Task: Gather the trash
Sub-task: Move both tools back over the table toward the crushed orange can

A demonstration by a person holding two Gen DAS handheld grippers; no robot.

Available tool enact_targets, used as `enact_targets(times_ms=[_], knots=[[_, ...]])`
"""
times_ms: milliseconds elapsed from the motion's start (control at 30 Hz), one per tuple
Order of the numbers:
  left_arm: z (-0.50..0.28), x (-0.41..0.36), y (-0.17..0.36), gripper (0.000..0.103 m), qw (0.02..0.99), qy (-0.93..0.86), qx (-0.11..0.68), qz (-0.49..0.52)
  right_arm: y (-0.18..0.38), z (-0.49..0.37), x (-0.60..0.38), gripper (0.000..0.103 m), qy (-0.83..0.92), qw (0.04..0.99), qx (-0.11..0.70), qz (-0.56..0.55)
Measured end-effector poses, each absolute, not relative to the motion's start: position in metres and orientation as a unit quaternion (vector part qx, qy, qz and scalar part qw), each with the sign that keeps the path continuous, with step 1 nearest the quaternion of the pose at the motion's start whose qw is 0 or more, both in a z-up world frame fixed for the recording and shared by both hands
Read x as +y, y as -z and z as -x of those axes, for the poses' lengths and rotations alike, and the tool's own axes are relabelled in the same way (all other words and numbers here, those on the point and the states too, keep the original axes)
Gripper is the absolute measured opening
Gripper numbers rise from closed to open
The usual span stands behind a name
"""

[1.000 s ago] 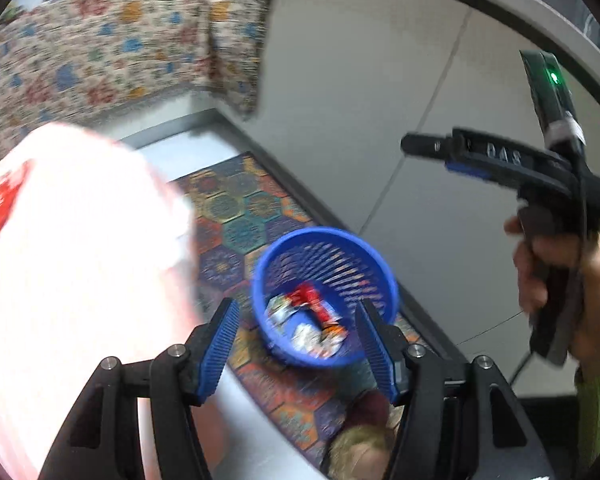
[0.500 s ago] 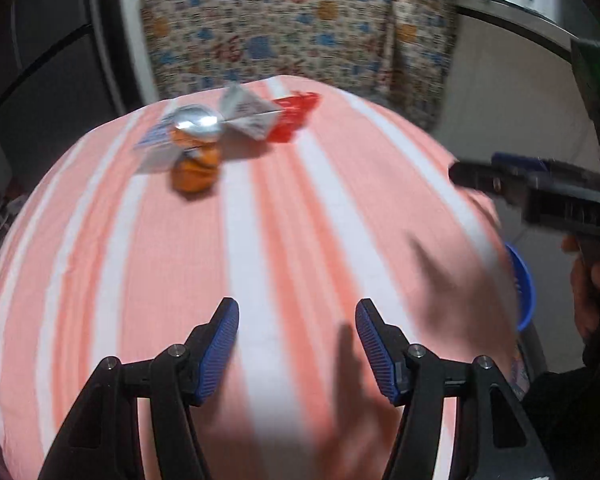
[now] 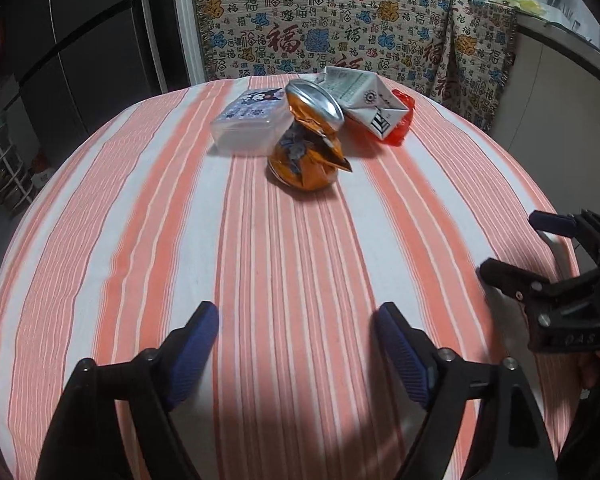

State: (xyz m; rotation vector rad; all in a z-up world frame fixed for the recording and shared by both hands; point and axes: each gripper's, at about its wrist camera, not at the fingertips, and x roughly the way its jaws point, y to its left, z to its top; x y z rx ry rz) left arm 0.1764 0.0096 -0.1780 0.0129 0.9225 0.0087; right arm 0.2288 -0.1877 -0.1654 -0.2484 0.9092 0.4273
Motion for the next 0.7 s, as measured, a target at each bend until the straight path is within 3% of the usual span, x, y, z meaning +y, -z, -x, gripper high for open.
enact_targets(times_ms=[567, 633, 700], knots=[[-0.290, 0.010, 0.179, 0.098, 0.892, -0.004, 0.451, -0.012, 0.164, -0.231, -0.186, 0.103, -0.205, 0.870, 0.435, 0.106], [-0.297, 0.012, 0.179, 0.092, 0.894, -0.001, 0.449, -0.011, 0.164, -0.231, -0.187, 0.103, -0.206, 0.870, 0.435, 0.105], [-0.295, 0.011, 0.175, 0.064, 0.899, 0.006, 0.437, -0.014, 0.164, -0.232, -0.187, 0.103, -0.206, 0.870, 0.436, 0.104]])
